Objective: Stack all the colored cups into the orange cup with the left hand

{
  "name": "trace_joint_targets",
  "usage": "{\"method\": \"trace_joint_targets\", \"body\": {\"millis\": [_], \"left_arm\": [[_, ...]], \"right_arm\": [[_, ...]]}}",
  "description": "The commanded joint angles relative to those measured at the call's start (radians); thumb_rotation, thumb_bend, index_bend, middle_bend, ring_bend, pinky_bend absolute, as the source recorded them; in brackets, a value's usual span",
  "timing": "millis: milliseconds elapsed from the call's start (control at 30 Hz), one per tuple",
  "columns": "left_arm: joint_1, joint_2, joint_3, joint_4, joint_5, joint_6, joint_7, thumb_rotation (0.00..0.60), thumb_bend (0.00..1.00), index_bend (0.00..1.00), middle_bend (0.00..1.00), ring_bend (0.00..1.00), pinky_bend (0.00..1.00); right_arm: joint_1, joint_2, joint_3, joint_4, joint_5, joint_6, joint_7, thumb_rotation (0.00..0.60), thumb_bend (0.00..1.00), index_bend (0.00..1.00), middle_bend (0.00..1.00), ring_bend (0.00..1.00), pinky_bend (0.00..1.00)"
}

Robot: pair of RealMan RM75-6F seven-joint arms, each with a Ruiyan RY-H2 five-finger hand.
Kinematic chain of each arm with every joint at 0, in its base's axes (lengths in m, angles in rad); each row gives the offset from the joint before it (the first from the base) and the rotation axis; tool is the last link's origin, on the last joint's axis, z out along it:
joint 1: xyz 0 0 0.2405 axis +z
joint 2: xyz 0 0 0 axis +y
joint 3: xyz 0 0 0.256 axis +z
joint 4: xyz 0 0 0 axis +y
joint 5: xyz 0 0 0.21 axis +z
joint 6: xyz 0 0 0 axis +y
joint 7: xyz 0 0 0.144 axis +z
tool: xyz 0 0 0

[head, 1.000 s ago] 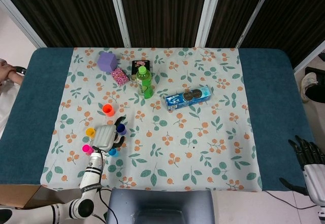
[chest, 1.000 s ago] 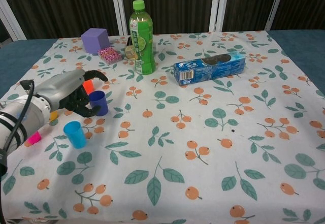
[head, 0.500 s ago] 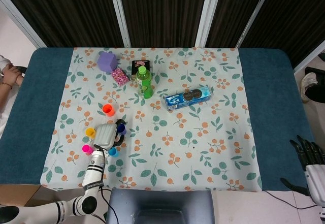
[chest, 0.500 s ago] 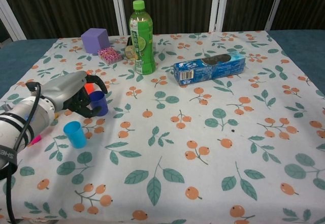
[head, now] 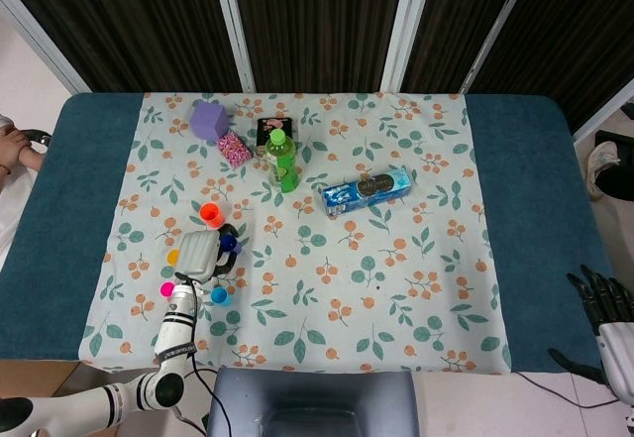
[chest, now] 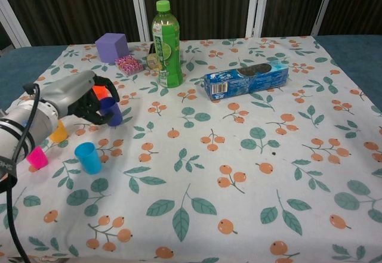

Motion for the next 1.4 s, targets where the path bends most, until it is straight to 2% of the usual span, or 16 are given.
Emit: {"method": "trace_joint_targets", "body": {"millis": [33, 267, 367, 767, 1067, 1133, 1167, 1200, 1267, 1300, 1400], "left_arm": [[-0.012, 0.024, -0.020, -0.020, 0.021, 0.026, 0.008, 0.600, 0.42, 0.58, 1.00, 1.00, 1.00], [-0.062, 0.062, -0.090, 0.022, -0.006, 0.033, 0.046, 0.600, 0.42, 0.58, 1.00, 1.00, 1.00], [-0.077, 0.068, -0.101, 0.054, -0.029, 0.021, 0.054, 0.600, 0.42, 0.58, 1.00, 1.00, 1.00], [-0.091, 0.041, -0.066, 0.168, -0.059, -0.024, 0.015, 0.600, 0.42, 0.58, 1.00, 1.00, 1.00], [-0.108, 0.000, -0.041, 0.240, -0.030, -0.030, -0.019, 0.600, 0.40, 0.57, 1.00, 1.00, 1.00], [-0.109, -0.007, -0.037, 0.253, -0.022, -0.031, -0.034, 0.600, 0.38, 0.47, 1.00, 1.00, 1.00], [-0.110, -0.010, -0.036, 0.259, -0.023, -0.036, -0.037, 0.600, 0.38, 0.38, 1.00, 1.00, 1.00], [-0.110, -0.012, -0.036, 0.263, -0.025, -0.039, -0.040, 0.600, 0.37, 0.23, 1.00, 1.00, 1.00], [-0.111, -0.014, -0.038, 0.266, -0.028, -0.041, -0.043, 0.600, 0.36, 0.03, 1.00, 1.00, 1.00], [-0.110, -0.013, -0.038, 0.262, -0.026, -0.039, -0.047, 0.600, 0.36, 0.00, 1.00, 1.00, 1.00], [-0.099, 0.009, -0.030, 0.220, -0.020, -0.035, -0.044, 0.600, 0.35, 0.00, 1.00, 1.00, 1.00]], "right_arm": [[0.000, 0.000, 0.000, 0.000, 0.001, 0.000, 0.001, 0.600, 0.20, 0.00, 0.00, 0.00, 0.00], [-0.003, 0.004, 0.004, -0.002, 0.005, 0.006, 0.008, 0.600, 0.20, 0.00, 0.00, 0.00, 0.00], [-0.004, 0.004, 0.006, -0.001, 0.008, 0.008, 0.009, 0.600, 0.20, 0.00, 0.00, 0.00, 0.00], [-0.004, 0.003, 0.010, -0.004, 0.016, 0.005, 0.008, 0.600, 0.20, 0.00, 0.00, 0.00, 0.00], [-0.003, 0.010, 0.002, -0.003, 0.004, 0.002, 0.020, 0.600, 0.20, 0.00, 0.00, 0.00, 0.00], [-0.004, 0.010, 0.003, -0.003, 0.006, 0.001, 0.021, 0.600, 0.20, 0.00, 0.00, 0.00, 0.00], [-0.003, 0.011, 0.003, -0.003, 0.007, 0.000, 0.021, 0.600, 0.20, 0.00, 0.00, 0.00, 0.00], [-0.003, 0.011, 0.003, -0.004, 0.007, 0.000, 0.021, 0.600, 0.20, 0.00, 0.00, 0.00, 0.00], [-0.004, 0.011, 0.003, -0.003, 0.006, 0.001, 0.021, 0.600, 0.20, 0.00, 0.00, 0.00, 0.00], [-0.004, 0.011, 0.003, -0.003, 0.006, 0.002, 0.022, 0.600, 0.20, 0.00, 0.00, 0.00, 0.00], [-0.002, 0.011, 0.003, -0.003, 0.007, -0.002, 0.021, 0.600, 0.20, 0.00, 0.00, 0.00, 0.00]]}}
